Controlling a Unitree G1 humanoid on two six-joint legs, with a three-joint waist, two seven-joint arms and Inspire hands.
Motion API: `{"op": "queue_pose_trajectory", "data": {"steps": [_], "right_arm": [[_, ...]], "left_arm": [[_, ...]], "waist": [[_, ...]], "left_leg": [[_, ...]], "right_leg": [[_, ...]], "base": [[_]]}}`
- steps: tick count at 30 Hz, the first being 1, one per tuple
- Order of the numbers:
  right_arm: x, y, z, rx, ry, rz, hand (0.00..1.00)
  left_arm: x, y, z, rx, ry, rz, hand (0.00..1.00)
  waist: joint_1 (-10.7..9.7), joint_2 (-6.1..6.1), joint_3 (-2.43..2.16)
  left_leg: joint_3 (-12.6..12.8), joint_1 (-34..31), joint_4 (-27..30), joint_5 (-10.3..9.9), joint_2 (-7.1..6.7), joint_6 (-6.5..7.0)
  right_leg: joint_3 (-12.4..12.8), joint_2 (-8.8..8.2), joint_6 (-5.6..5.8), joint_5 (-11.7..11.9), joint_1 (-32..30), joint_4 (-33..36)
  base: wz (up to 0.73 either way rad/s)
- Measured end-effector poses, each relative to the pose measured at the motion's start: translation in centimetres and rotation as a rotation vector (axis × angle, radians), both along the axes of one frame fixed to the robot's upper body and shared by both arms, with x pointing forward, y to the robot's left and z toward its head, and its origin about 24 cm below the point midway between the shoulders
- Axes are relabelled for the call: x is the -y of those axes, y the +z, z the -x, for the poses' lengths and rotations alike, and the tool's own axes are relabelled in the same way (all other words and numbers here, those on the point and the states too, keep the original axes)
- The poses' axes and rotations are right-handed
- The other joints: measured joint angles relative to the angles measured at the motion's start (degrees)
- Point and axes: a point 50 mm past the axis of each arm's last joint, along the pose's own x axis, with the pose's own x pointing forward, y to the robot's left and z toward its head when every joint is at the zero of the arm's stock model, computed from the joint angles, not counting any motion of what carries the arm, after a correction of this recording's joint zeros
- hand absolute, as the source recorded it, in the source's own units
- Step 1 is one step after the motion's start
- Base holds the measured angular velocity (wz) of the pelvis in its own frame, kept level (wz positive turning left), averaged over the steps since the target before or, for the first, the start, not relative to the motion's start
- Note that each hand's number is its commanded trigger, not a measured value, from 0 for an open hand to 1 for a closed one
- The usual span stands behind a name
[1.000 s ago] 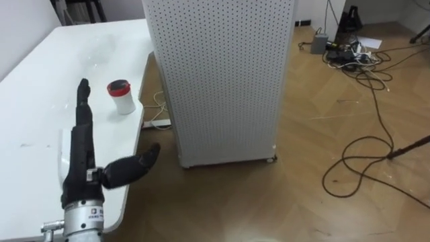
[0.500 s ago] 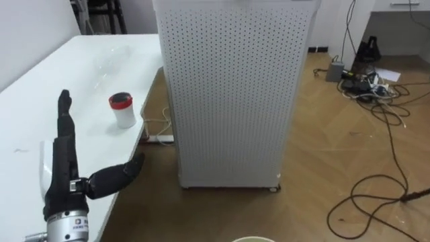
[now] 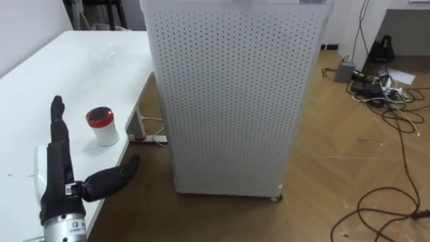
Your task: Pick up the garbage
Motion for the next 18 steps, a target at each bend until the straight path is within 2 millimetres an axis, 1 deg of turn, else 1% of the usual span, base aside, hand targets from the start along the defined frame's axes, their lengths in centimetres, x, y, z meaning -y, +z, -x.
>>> {"op": "queue_pose_trajectory", "data": {"steps": [1,2,5,9,15,16,17,18], "right_arm": [[-0.05,0.03,-0.06,0.002,0.007,0.001,1.0],[-0.17,0.1,-0.22,0.009,0.015,-0.004,1.0],[-0.55,-0.03,-0.05,0.0,0.051,-0.021,1.0],[-0.67,-0.02,-0.1,0.001,0.061,-0.025,1.0],[-0.86,0.12,-0.12,0.01,0.089,-0.021,1.0],[-0.89,0.11,0.07,0.008,0.092,-0.02,1.0],[-0.89,0.05,0.29,0.003,0.091,-0.02,1.0],[-0.87,0.01,0.41,0.001,0.089,-0.019,1.0]], "left_arm": [[0.04,-0.03,0.0,-0.002,-0.001,0.0,0.0],[0.05,-0.01,-0.02,-0.001,0.0,0.0,0.0],[0.08,-0.06,0.02,-0.004,0.0,-0.009,0.0],[0.07,-0.05,0.02,-0.003,0.001,-0.008,0.0],[-0.07,0.05,0.02,0.001,0.006,-0.009,0.0],[-0.05,0.05,0.01,0.0,0.005,-0.009,0.0],[-0.02,0.04,0.01,0.0,0.005,-0.008,0.0],[0.0,0.02,0.02,0.0,0.004,-0.007,0.0]], "waist": [[0.0,0.33,-0.27],[0.0,0.64,-0.33],[0.5,0.68,-0.33],[1.0,0.85,-0.32],[1.5,0.33,-0.26],[2.0,0.25,-0.25],[2.6,0.3,-0.25],[2.8,0.45,-0.25]], "left_leg": [[0.0,0.2,-0.6,0.0,-0.36,0.08],[0.0,0.3,-1.1,-0.2,-0.58,0.28],[-0.3,2.0,-3.1,-0.2,-1.35,0.29],[-0.5,2.9,-4.3,-0.2,-1.61,0.28],[-0.8,4.6,-7.0,0.1,-1.93,-0.18],[-1.1,5.2,-7.6,0.2,-1.92,-0.27],[-2.6,6.1,-8.7,0.4,-1.79,-0.49],[-3.9,6.6,-9.2,0.5,-1.23,-0.61]], "right_leg": [[0.0,-0.1,0.37,0.2,0.3,-1.0],[0.0,-0.16,0.51,0.3,0.4,-1.4],[0.3,-0.46,0.74,0.5,1.7,-2.6],[0.3,-0.52,0.89,0.6,2.4,-3.3],[0.1,-0.63,0.9,0.6,2.7,-3.2],[0.1,-0.67,0.92,0.6,2.6,-2.6],[0.1,-0.74,0.93,0.6,1.9,-0.7],[0.0,-0.82,0.98,0.6,1.1,1.4]], "base": [[0.06],[0.05],[0.03],[-0.01],[0.0],[-0.12],[-0.19],[-0.36]]}}
